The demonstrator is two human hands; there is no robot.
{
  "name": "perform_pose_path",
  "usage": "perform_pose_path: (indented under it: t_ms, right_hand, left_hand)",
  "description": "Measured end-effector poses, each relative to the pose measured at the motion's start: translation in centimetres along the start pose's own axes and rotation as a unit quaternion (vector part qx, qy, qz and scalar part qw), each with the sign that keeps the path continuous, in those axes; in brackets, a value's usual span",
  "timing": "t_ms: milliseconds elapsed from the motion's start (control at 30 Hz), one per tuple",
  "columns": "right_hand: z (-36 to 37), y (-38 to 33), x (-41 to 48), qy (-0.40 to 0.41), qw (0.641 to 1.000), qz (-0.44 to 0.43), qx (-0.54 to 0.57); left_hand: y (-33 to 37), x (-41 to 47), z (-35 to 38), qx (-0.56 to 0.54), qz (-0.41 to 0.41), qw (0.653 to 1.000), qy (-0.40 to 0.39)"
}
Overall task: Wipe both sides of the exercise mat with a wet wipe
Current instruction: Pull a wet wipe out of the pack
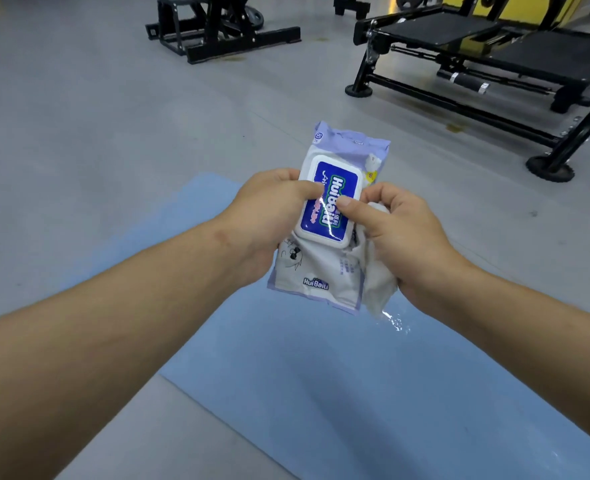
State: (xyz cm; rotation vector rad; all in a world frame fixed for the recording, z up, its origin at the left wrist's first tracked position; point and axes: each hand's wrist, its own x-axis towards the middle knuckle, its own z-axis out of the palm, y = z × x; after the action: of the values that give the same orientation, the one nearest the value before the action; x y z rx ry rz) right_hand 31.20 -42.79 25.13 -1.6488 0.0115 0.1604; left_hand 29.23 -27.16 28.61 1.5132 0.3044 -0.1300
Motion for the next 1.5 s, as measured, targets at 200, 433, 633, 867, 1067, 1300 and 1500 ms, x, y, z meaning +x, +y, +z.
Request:
perform_pose_path:
  t_ms: [200,433,633,867,1067,1300,1500]
  right_hand:
    - [4.2,0.4,-0.3,-0.058,0.997,-0.02,-0.051]
    - [10.5,3.5,-1.4,-0.13,0.989,-0.006,-0.073]
    - [17.2,9.5,-3.9,-0.191,0.978,0.056,-0.07]
    - [26.1,14.8,-7.2,-0.281,0.951,0.095,-0.09]
    - [33.7,19.9,-10.5,-0.353,0.919,0.126,-0.122]
    - [40.1,25.7,-13.6,-0.391,0.892,0.163,-0.158]
    - [42.3,29.6,-15.3,-0.405,0.875,0.175,-0.2]
  left_hand:
    - [-1.0,-1.7,-5.2,0.026,0.004,1.0,0.001]
    - [-7.7,-3.8,-10.8,-0.04,0.015,0.992,0.118]
    - [-15.4,-6.8,-15.6,-0.082,-0.022,0.97,0.229]
    - [-22.1,-11.8,-22.0,-0.121,-0.06,0.927,0.35]
    - [-28.3,-15.5,-26.8,-0.165,-0.125,0.867,0.454]
    - [-33.2,-17.9,-30.5,-0.184,-0.177,0.81,0.527]
    - [-36.6,-18.6,-31.3,-0.182,-0.23,0.779,0.555]
